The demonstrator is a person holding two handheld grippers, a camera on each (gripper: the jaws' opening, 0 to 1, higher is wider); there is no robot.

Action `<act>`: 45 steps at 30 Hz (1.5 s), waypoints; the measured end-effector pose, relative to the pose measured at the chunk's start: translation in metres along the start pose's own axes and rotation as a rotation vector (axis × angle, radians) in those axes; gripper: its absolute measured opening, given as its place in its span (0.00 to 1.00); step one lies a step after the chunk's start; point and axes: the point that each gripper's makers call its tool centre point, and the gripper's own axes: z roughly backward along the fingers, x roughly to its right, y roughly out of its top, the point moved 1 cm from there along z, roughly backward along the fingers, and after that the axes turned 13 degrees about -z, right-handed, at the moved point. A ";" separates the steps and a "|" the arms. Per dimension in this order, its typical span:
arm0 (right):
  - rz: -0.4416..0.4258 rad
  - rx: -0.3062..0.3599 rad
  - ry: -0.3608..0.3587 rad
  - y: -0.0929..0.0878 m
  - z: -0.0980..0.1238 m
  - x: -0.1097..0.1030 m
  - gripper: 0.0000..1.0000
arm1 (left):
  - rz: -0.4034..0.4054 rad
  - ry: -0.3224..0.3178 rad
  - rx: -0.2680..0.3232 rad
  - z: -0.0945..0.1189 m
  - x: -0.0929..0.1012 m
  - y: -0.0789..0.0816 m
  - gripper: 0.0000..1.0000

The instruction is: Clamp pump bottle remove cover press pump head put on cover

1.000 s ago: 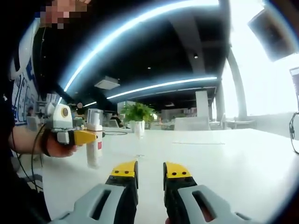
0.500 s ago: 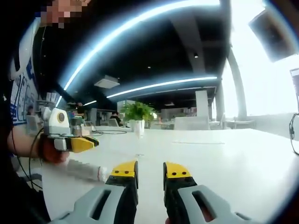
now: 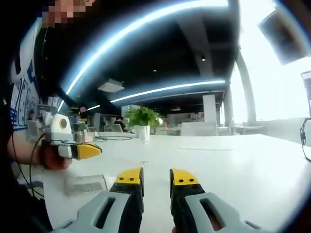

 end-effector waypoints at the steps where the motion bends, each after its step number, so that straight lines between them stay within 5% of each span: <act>1: 0.000 0.000 -0.001 0.000 0.000 0.000 0.16 | -0.001 0.002 0.001 0.000 0.000 0.000 0.00; 32: 0.007 -0.002 -0.002 0.000 0.000 0.000 0.16 | 0.019 0.033 0.017 0.000 0.001 0.007 0.07; 37: 0.003 0.005 -0.006 0.001 0.000 0.001 0.16 | 0.096 0.044 0.000 0.002 0.001 0.007 0.13; 45: -0.012 0.022 0.003 0.004 0.002 0.000 0.17 | 0.113 0.096 -0.066 0.005 -0.007 0.014 0.21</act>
